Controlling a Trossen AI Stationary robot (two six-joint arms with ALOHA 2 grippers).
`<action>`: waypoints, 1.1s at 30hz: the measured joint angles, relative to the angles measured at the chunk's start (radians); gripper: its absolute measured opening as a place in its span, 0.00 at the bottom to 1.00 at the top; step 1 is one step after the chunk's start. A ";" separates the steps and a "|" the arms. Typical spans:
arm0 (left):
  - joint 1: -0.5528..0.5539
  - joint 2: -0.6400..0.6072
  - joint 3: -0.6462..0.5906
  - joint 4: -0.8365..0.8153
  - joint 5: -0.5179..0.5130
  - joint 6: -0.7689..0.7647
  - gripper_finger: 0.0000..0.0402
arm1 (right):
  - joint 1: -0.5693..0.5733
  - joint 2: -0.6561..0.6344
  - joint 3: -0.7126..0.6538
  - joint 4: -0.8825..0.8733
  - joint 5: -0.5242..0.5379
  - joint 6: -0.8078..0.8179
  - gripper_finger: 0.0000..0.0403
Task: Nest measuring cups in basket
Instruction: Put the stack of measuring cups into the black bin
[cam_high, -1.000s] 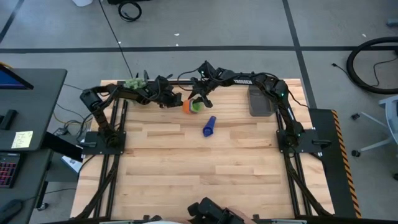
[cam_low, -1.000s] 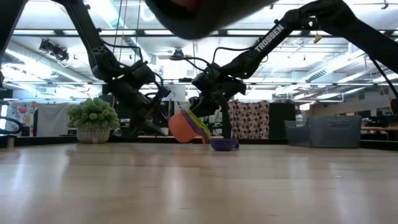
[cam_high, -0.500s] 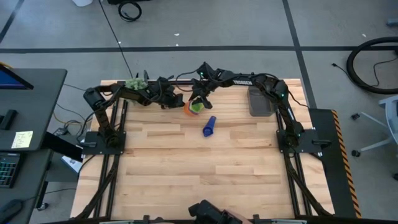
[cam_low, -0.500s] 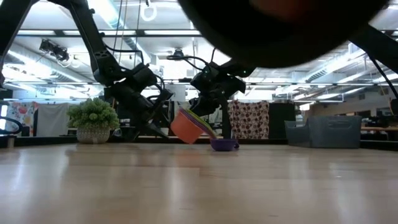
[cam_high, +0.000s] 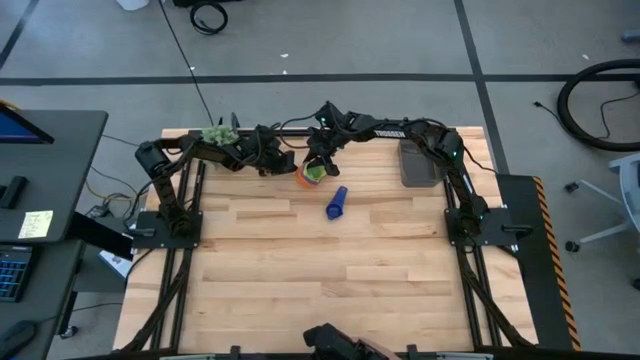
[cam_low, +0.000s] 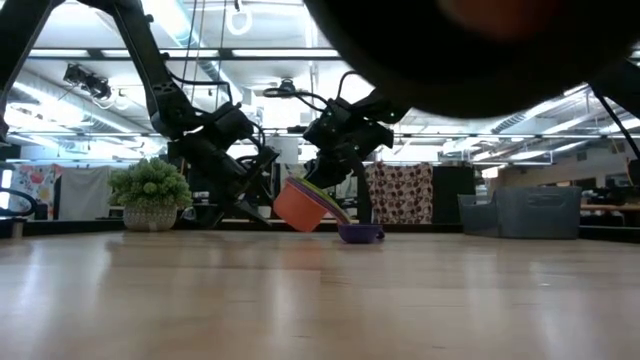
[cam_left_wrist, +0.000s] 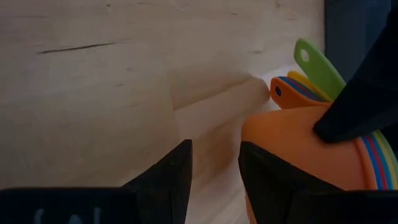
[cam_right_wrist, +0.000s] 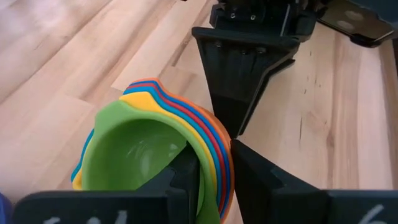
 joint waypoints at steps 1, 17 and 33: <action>0.000 0.000 0.000 0.002 -0.001 -0.003 0.35 | 0.000 0.000 0.000 0.001 0.001 0.000 0.21; 0.037 -0.006 0.005 0.027 0.081 -0.001 0.35 | -0.001 0.004 0.045 -0.140 0.071 -0.009 0.21; 0.084 -0.006 0.003 0.016 0.120 0.034 0.35 | -0.007 0.003 0.123 -0.318 0.186 -0.013 0.21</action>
